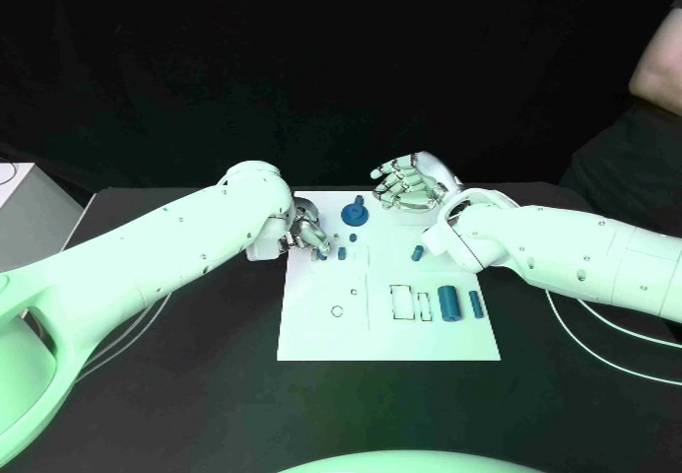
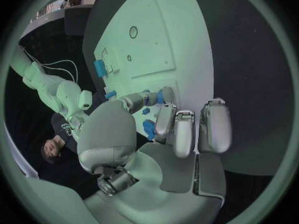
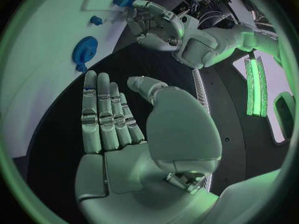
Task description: Assemble the parts on the task board
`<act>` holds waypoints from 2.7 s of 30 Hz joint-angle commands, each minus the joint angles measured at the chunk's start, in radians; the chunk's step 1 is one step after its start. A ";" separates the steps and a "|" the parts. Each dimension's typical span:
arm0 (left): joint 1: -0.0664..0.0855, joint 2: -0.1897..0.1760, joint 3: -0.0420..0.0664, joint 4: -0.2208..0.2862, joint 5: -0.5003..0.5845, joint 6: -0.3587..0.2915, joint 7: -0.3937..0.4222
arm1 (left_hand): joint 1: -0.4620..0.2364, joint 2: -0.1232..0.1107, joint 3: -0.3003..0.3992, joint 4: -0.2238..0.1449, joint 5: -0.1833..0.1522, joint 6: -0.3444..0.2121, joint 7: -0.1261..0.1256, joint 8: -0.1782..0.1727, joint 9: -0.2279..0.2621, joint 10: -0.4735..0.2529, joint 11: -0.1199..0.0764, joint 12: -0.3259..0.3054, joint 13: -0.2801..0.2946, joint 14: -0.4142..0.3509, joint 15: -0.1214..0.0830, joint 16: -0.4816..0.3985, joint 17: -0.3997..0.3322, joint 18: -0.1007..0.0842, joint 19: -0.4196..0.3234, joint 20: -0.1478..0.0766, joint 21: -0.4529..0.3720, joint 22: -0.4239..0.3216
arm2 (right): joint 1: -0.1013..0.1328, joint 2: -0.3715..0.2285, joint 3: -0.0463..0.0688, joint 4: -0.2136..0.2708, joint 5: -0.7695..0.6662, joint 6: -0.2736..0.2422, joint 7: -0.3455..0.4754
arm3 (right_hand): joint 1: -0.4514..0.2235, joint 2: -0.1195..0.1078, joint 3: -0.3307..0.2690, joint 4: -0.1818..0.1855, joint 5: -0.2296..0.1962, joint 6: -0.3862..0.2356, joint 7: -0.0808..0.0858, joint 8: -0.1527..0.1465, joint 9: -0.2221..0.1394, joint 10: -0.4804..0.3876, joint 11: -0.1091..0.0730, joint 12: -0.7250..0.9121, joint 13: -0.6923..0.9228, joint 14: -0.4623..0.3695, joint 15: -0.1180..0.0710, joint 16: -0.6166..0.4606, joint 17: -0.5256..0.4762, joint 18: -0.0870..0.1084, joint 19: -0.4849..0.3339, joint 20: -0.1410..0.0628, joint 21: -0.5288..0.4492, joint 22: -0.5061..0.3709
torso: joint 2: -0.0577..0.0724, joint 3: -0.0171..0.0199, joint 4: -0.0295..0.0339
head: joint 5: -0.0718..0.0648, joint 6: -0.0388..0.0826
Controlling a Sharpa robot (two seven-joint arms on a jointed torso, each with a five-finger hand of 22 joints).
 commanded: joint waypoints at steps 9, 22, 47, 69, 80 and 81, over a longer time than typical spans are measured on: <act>-0.014 -0.009 -0.010 0.000 -0.052 0.018 -0.042 | 0.033 0.022 0.078 -0.083 0.007 0.026 -0.029 -0.002 0.008 0.003 -0.003 0.004 0.003 0.104 -0.009 0.004 0.263 -0.019 0.007 -0.003 0.005 0.096 | 0.000 -0.001 0.000 0.001 -0.006 0.009 0.011 | 0.001 0.007 -0.002 -0.006 0.004 0.001 0.013 0.005 -0.001 0.007 0.003 0.000 -0.001 0.008 -0.001 -0.003 -0.001 0.001 0.007 0.000 -0.003 -0.001 | 0.001 0.0001 0.0008 | -0.003 -0.002; -0.014 -0.010 -0.010 0.001 -0.060 0.020 -0.045 | 0.032 0.021 0.080 -0.083 0.012 0.029 -0.029 -0.003 0.009 0.006 -0.003 0.006 0.007 0.104 -0.009 0.004 0.263 -0.021 0.011 -0.004 0.010 0.101 | 0.000 -0.001 0.000 0.001 -0.006 0.009 0.011 | 0.001 0.007 -0.002 -0.006 0.004 0.001 0.013 0.005 -0.001 0.007 0.003 0.000 -0.001 0.008 -0.001 -0.003 -0.001 0.001 0.007 0.000 -0.003 -0.001 | 0.000 0.0001 0.0004 | -0.003 -0.002; -0.014 -0.001 -0.010 -0.006 0.020 -0.019 -0.057 | -0.005 0.029 -0.005 -0.028 -0.009 0.033 -0.036 -0.013 0.034 0.009 -0.006 -0.001 0.006 0.104 -0.011 0.004 0.263 -0.020 0.009 -0.006 0.004 0.096 | 0.000 -0.001 0.000 0.003 -0.006 0.009 0.011 | 0.001 0.007 -0.002 -0.006 0.004 0.001 0.013 0.005 -0.001 0.007 0.003 0.000 -0.001 0.008 -0.001 -0.003 -0.001 0.001 0.007 0.000 -0.003 -0.001 | 0.000 0.0002 0.0001 | -0.003 0.000; -0.015 0.001 -0.010 -0.009 0.032 -0.037 -0.057 | -0.033 0.005 -0.152 0.048 -0.030 0.046 -0.047 -0.030 0.055 0.013 -0.015 0.000 0.021 0.104 -0.018 0.004 0.263 -0.021 0.013 -0.012 0.003 0.097 | 0.000 -0.002 0.000 0.003 -0.006 0.009 0.011 | 0.001 0.007 -0.002 -0.006 0.004 0.001 0.013 0.005 -0.001 0.007 0.003 0.000 -0.001 0.008 -0.001 -0.003 -0.001 0.001 0.007 0.000 -0.003 -0.001 | 0.000 -0.0002 0.0004 | -0.003 -0.003; -0.015 0.000 -0.011 -0.010 0.033 -0.037 -0.059 | -0.037 -0.008 -0.237 0.096 -0.062 0.058 -0.050 -0.042 0.059 0.014 -0.017 0.000 0.027 0.104 -0.020 0.004 0.263 -0.022 0.016 -0.015 0.003 0.098 | 0.000 -0.002 0.000 0.003 -0.006 0.009 0.012 | 0.001 0.009 -0.003 -0.010 0.005 0.001 0.013 0.006 -0.002 0.008 0.003 0.002 -0.009 0.010 -0.001 -0.008 -0.001 0.001 0.008 0.000 -0.002 -0.006 | 0.000 0.0004 -0.0001 | -0.003 -0.003; -0.015 0.000 -0.011 -0.010 0.033 -0.037 -0.059 | -0.035 -0.009 -0.248 0.103 -0.071 0.059 -0.051 -0.044 0.060 0.014 -0.017 -0.001 0.028 0.104 -0.021 0.004 0.263 -0.022 0.016 -0.015 0.003 0.098 | 0.000 -0.002 0.000 0.003 -0.006 0.009 0.012 | 0.001 0.009 -0.003 -0.010 0.005 0.001 0.013 0.006 -0.002 0.008 0.003 0.002 -0.009 0.010 -0.001 -0.008 -0.001 0.001 0.008 0.000 -0.002 -0.006 | 0.000 0.0004 -0.0001 | -0.003 -0.003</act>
